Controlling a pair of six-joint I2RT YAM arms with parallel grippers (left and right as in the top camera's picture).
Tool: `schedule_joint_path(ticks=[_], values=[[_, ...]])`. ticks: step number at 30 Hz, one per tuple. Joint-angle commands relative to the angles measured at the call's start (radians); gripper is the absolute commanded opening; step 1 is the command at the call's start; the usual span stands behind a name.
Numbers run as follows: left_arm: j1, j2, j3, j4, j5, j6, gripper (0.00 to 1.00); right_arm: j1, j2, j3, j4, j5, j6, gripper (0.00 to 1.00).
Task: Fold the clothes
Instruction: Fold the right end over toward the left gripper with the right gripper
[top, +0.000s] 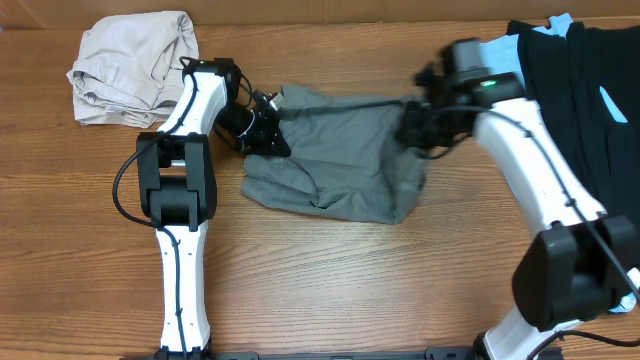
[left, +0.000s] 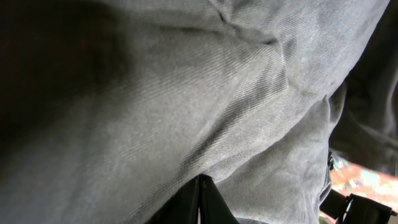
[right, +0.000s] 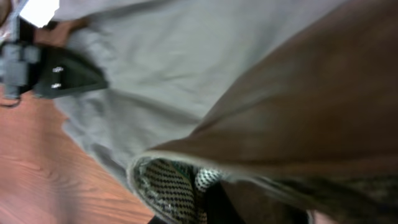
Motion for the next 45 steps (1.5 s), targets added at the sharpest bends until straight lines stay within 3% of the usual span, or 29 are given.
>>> schedule_joint_path(ticks=[1,11,20,24,30,37,45], values=[[-0.019,0.034,-0.014,0.029,-0.028,0.012,0.04,0.102,-0.026,0.018,0.078,0.045,0.124,0.04],[-0.039,0.035,-0.014,0.045,-0.032,0.012,0.04,0.303,-0.013,0.018,0.314,0.15,0.203,0.04],[-0.052,0.035,-0.013,0.041,-0.074,0.011,0.04,0.322,0.08,0.018,0.341,0.162,0.229,0.04],[-0.035,0.034,0.036,-0.032,-0.119,0.012,0.05,0.322,0.105,0.018,0.345,0.162,0.229,0.04],[-0.024,0.034,0.186,-0.195,-0.238,0.016,0.27,0.322,0.105,0.018,0.344,0.162,0.229,0.04],[-0.024,0.034,0.455,-0.371,-0.315,0.015,0.34,0.322,0.106,0.018,0.345,0.162,0.24,0.04],[0.002,-0.052,0.665,-0.375,-0.381,-0.088,0.41,0.323,0.107,0.018,0.347,0.164,0.248,0.04]])
